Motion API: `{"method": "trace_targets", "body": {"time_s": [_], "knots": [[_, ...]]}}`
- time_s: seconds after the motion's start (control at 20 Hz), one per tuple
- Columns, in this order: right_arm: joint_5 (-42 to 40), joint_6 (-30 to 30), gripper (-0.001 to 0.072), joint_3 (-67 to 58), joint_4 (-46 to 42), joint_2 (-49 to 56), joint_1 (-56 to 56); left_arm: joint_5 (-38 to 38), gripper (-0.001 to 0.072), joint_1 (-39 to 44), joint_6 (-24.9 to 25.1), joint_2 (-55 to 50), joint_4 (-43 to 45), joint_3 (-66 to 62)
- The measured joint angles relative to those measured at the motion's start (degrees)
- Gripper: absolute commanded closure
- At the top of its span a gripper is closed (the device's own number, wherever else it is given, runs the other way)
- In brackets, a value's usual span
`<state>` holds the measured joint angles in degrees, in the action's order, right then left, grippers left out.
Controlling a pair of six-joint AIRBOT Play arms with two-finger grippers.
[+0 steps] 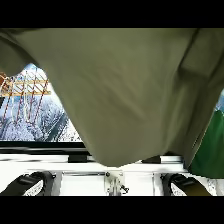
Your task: Fold the shirts.
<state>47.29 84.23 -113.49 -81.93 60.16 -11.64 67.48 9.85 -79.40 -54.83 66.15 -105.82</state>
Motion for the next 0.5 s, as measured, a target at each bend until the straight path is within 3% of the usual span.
{"method": "trace_targets", "body": {"time_s": [0.2, 0.5], "knots": [[-10.7, 0.2, 0.0636, 0.0, -0.3, 13.8, 0.0, 3.9, 0.0679, 0.0, 0.6, -5.4, 0.1, 8.7], [-5.8, 3.7, 0.0636, 0.0, 4.7, 33.8, 0.0, 6.6, 0.0679, 0.2, 0.7, -14.0, -3.0, 25.7]]}}
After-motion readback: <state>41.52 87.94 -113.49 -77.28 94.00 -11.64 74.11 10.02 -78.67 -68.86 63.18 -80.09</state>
